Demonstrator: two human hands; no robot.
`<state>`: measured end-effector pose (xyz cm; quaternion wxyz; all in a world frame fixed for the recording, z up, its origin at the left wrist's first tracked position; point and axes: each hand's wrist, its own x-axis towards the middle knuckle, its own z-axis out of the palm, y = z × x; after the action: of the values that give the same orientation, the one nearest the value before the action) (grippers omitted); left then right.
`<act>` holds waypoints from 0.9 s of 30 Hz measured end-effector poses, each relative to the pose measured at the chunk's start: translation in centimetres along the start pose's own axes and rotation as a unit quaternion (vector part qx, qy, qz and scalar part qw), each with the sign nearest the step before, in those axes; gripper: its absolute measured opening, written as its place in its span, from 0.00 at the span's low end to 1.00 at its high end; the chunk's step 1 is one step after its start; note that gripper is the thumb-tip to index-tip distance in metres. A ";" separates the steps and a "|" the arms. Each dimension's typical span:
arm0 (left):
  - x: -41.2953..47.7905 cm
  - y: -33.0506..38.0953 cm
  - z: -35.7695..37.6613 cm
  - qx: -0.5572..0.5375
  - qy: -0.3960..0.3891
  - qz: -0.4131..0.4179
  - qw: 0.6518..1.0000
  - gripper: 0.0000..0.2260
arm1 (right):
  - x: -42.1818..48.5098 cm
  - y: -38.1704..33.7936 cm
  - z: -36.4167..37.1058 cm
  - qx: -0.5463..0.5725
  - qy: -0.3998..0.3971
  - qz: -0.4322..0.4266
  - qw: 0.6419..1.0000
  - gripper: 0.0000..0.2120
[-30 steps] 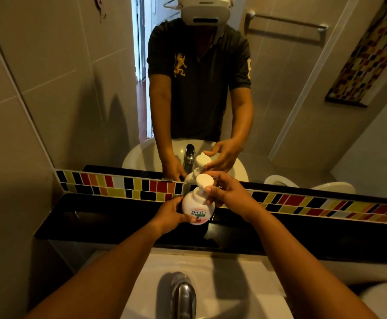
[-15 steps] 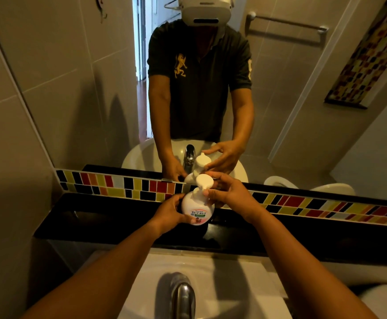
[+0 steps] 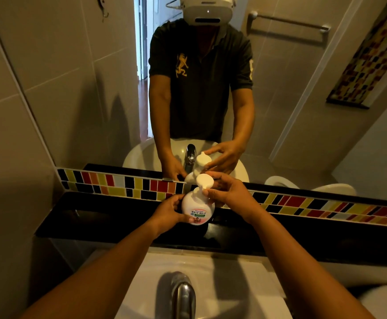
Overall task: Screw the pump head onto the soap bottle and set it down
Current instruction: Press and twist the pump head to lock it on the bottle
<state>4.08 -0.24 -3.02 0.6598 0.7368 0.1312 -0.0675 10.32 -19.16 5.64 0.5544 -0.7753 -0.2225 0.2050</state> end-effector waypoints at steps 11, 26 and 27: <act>-0.2 -0.4 -0.1 -0.011 0.018 0.004 1.000 0.34 | -1.8 4.6 1.1 0.014 0.051 0.059 0.997 0.29; -0.1 -0.7 0.1 -0.009 0.040 0.009 0.999 0.31 | -1.0 9.3 3.4 -0.010 0.105 0.064 0.992 0.24; -0.1 -0.7 0.1 -0.009 0.039 0.009 0.999 0.31 | -1.0 9.5 3.4 -0.008 0.105 0.065 0.992 0.24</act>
<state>3.76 -0.29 -3.70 0.6614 0.7340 0.1509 -0.0319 8.71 -19.83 -4.39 0.5538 -0.8099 -0.1142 0.1563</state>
